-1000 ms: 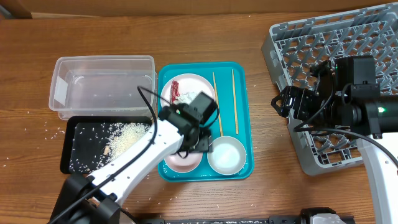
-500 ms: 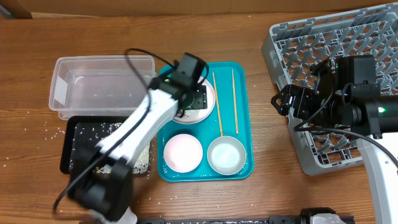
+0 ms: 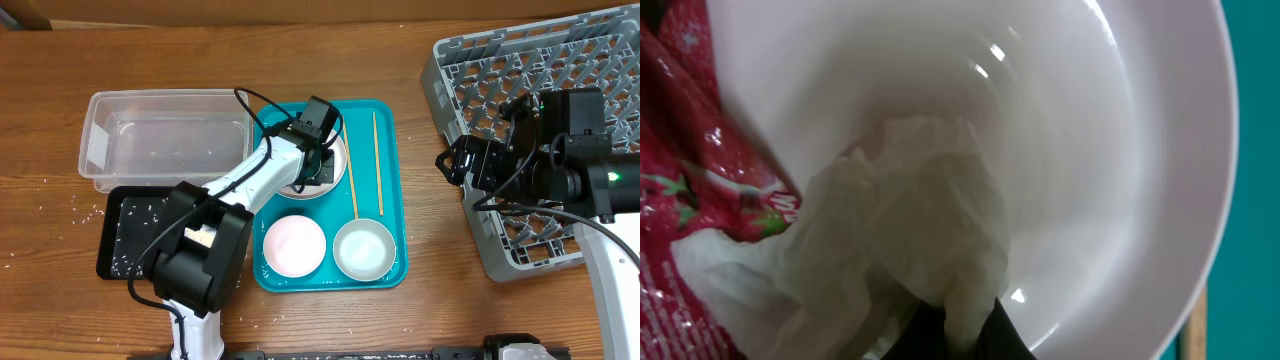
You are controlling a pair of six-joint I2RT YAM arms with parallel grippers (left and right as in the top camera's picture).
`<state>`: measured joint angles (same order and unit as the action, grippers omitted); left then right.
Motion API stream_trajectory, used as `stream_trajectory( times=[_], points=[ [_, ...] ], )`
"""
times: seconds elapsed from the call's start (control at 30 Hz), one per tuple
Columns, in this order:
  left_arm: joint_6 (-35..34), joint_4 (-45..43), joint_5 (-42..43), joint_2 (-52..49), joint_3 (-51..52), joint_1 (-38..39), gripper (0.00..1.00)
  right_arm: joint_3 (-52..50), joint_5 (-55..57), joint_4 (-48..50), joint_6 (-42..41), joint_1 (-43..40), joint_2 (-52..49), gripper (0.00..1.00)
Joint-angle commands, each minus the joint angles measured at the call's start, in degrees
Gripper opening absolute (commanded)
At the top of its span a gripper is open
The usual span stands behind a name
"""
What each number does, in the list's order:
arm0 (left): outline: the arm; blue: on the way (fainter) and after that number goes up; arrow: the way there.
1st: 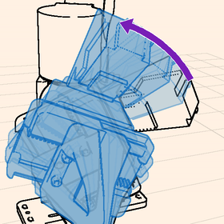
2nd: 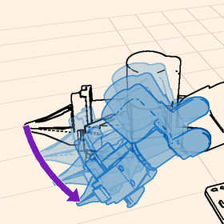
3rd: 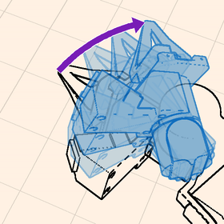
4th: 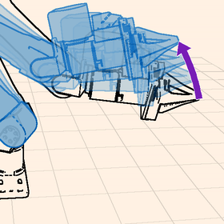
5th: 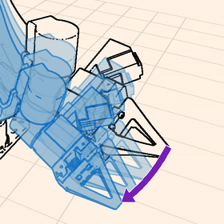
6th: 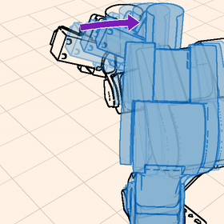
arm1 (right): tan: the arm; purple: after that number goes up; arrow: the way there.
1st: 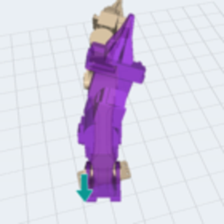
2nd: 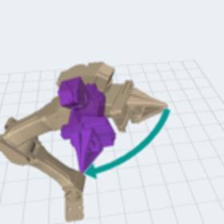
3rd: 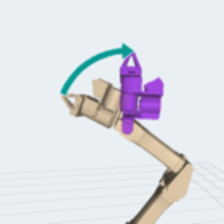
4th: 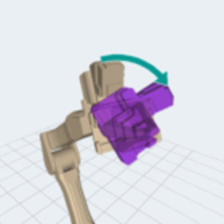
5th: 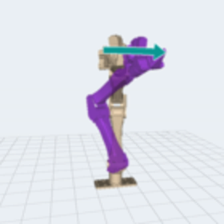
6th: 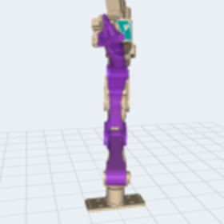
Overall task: Sort waste into correct bins and load items into the dishwasher
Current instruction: 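Grasp the tissue on the white plate and drop it in the clear bin, then grasp the red wrapper on the plate and drop it in the clear bin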
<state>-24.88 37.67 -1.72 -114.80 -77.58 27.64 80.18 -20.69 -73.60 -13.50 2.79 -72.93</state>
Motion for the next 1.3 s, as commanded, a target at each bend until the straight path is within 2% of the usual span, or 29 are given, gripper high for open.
stream_trajectory(
  times=[0.0,0.13,0.3,0.43,0.57,0.6,0.63,0.67,0.73,0.83,0.93,1.03,1.1,1.27],
  points=[
    [0.44,3.37,5.73,3.54,-4.50,-0.87,0.04,0.39,0.07,-0.15,-0.22,0.48,0.17,0.98],
    [0.11,12.04,6.91,10.03,-11.47,-3.85,0.04,0.39,0.09,-0.31,-0.22,0.46,0.17,0.98],
    [0.09,19.80,-1.60,16.06,-13.60,-10.21,0.04,0.39,0.07,-0.26,-0.22,0.46,0.17,0.98],
    [0.07,23.47,-8.13,16.65,-13.29,-17.33,0.04,0.39,0.07,-0.24,-0.22,0.46,0.17,0.98],
    [0.04,23.39,-9.33,14.12,-11.54,-23.30,0.04,0.39,0.07,-0.22,-0.24,0.46,0.17,0.98],
    [0.07,23.37,-8.79,12.94,-11.39,-24.61,0.20,0.39,0.07,-0.24,-0.24,0.46,0.17,0.99],
    [0.09,23.26,-8.22,12.17,-11.41,-25.31,0.43,0.39,0.07,-0.24,-0.24,0.46,0.17,0.99],
    [0.70,23.12,-6.75,11.43,-11.47,-26.23,0.58,0.39,0.07,-0.22,-0.22,0.48,0.17,0.99],
    [1.14,23.21,-2.56,11.23,-11.93,-27.30,0.59,0.39,0.09,-0.22,-0.22,0.46,0.17,0.99],
    [1.16,22.12,3.78,12.68,-13.18,-26.84,0.61,0.39,0.09,-0.24,-0.22,0.46,0.17,0.99],
    [1.84,20.31,6.03,14.08,-13.33,-23.21,0.60,0.39,0.09,-0.28,-0.22,0.46,0.17,0.99],
    [2.82,19.76,4.33,13.55,-13.25,-17.62,0.59,0.39,0.09,-0.26,-0.22,0.46,0.17,0.99],
    [2.80,19.82,0.37,12.11,-13.11,-13.40,0.62,0.39,0.09,-0.26,-0.22,0.46,0.15,0.99],
    [-3.80,19.93,-7.78,4.72,-13.05,-6.08,0.65,0.39,0.09,-0.24,-0.22,0.46,0.17,0.99]
  ],
)
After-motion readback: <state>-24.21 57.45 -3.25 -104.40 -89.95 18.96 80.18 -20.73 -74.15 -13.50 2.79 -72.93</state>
